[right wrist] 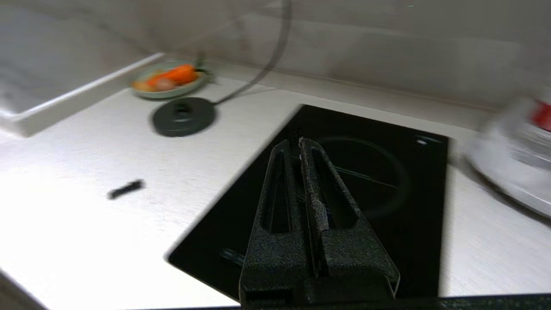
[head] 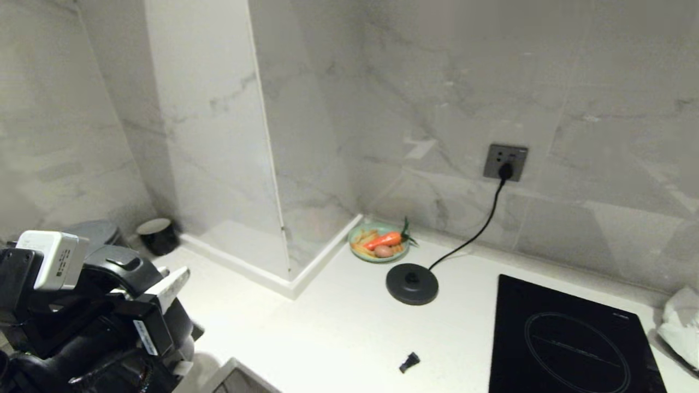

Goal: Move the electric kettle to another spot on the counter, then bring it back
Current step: Place it by the sink

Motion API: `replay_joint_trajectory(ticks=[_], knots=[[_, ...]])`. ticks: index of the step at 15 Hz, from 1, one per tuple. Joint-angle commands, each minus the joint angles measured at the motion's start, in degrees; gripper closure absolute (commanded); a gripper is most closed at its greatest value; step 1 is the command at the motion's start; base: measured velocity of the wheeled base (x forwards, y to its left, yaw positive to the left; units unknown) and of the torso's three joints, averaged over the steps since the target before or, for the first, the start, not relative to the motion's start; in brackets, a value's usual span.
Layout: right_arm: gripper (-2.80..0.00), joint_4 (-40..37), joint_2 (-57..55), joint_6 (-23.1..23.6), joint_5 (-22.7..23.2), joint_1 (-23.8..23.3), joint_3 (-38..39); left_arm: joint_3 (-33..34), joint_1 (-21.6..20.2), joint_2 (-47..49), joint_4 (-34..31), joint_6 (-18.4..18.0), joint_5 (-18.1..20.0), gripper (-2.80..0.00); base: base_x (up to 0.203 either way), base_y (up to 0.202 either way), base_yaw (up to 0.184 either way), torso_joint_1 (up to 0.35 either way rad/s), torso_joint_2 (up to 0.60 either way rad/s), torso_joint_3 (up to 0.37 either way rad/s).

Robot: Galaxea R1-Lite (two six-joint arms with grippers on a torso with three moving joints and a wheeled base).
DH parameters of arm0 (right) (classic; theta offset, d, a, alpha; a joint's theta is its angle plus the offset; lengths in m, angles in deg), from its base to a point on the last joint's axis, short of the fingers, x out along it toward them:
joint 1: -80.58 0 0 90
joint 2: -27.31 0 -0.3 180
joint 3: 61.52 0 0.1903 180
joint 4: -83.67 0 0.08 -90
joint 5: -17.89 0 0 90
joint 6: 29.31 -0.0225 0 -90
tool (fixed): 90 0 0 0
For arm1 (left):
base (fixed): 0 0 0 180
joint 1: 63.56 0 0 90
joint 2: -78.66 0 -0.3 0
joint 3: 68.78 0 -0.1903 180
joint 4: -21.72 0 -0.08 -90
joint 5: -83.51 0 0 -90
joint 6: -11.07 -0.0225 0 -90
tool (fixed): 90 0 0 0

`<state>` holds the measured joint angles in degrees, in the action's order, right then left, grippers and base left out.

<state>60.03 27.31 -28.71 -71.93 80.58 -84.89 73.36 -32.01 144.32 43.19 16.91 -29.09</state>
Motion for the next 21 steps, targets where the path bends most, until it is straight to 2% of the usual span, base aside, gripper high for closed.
replay_joint_trajectory(ticks=[1, 3, 5, 11, 15, 19, 21], knots=[[0.00, 0.0, 0.0, 0.0, 0.0, 0.0, 0.0, 0.0, 0.0, 0.5, 0.3, 0.0, -0.1, 0.00, 0.000, -0.010, 0.173, -0.002, 0.00, 0.002], [0.00, 0.0, 0.0, 0.0, 0.0, 0.0, 0.0, -0.2, 0.2, 0.6, 0.3, 0.0, 0.1, 0.00, -0.003, -0.007, 0.167, 0.003, 0.00, 0.002], [0.00, 0.0, 0.0, 0.0, 0.0, 0.0, 0.0, -0.7, 0.1, 1.6, 0.3, 0.1, 2.2, 0.00, -0.004, -0.005, 0.108, 0.004, 0.00, 0.001], [0.00, 0.0, 0.0, 0.0, 0.0, 0.0, 0.0, -7.0, -0.3, 12.7, 1.4, 1.7, 2.3, 0.00, 0.000, 0.000, 0.000, 0.000, 0.00, 0.000], [0.00, 0.0, 0.0, 0.0, 0.0, 0.0, 0.0, -12.2, -1.4, 23.7, 7.5, 1.5, 2.3, 0.00, 0.000, 0.000, 0.000, 0.000, 0.00, 0.000], [0.00, 0.0, 0.0, 0.0, 0.0, 0.0, 0.0, -19.0, -2.4, 35.0, 18.1, 0.7, 2.7, 0.00, 0.000, 0.000, 0.000, 0.000, 0.00, 0.000], [0.00, 0.0, 0.0, 0.0, 0.0, 0.0, 0.0, -22.4, -2.4, 38.9, 20.7, 0.0, 3.7, 0.00, 0.000, 0.000, 0.000, 0.000, 0.00, 0.000]])
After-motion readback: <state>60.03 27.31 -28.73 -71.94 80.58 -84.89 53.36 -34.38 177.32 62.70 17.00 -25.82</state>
